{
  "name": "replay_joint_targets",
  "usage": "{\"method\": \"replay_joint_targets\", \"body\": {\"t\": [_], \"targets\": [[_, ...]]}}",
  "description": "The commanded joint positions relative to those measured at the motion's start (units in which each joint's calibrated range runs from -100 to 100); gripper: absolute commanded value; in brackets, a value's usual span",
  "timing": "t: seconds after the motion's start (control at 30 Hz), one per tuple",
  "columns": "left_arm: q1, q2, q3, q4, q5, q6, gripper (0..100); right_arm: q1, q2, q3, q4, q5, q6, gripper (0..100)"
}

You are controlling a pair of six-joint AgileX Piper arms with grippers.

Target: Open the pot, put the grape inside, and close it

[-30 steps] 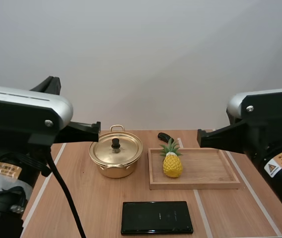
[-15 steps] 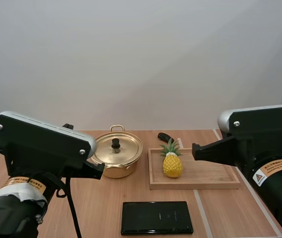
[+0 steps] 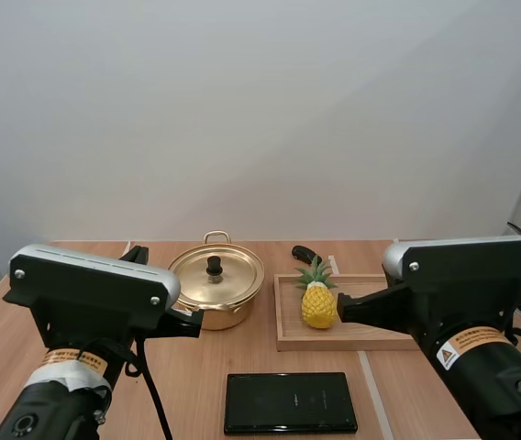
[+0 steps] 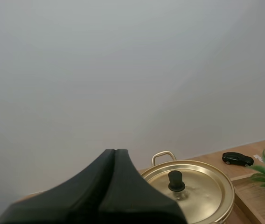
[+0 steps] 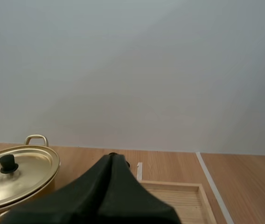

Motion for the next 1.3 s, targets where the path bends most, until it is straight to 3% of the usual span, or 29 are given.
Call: {"method": "replay_joint_targets", "body": {"t": [0.0,0.33,0.5,0.7,0.87,1.27], "targets": [[-0.19,-0.2,3.0,-1.0,-7.7,-1.5,0,0.1,-0.4,3.9,0.1,-5.6,-0.1,0],[-0.19,-0.2,4.6,-1.1,-11.0,-5.0,0,-0.2,-0.4,9.6,0.0,-8.1,-0.1,0],[-0.19,-0.2,4.6,-1.1,-1.0,-7.1,0,-0.4,-0.4,9.6,0.0,-4.8,-0.1,0],[-0.19,-0.2,4.6,-0.8,3.3,-7.1,0,-0.4,-0.4,9.6,-0.5,9.2,-0.2,0],[-0.19,-0.2,4.6,-0.8,18.7,-7.2,0,-0.4,-0.4,9.6,-1.2,9.2,-0.2,0],[-0.19,-0.2,4.6,-0.9,19.1,-11.7,0,-1.1,-0.4,9.6,-1.2,9.2,-0.1,0]]}}
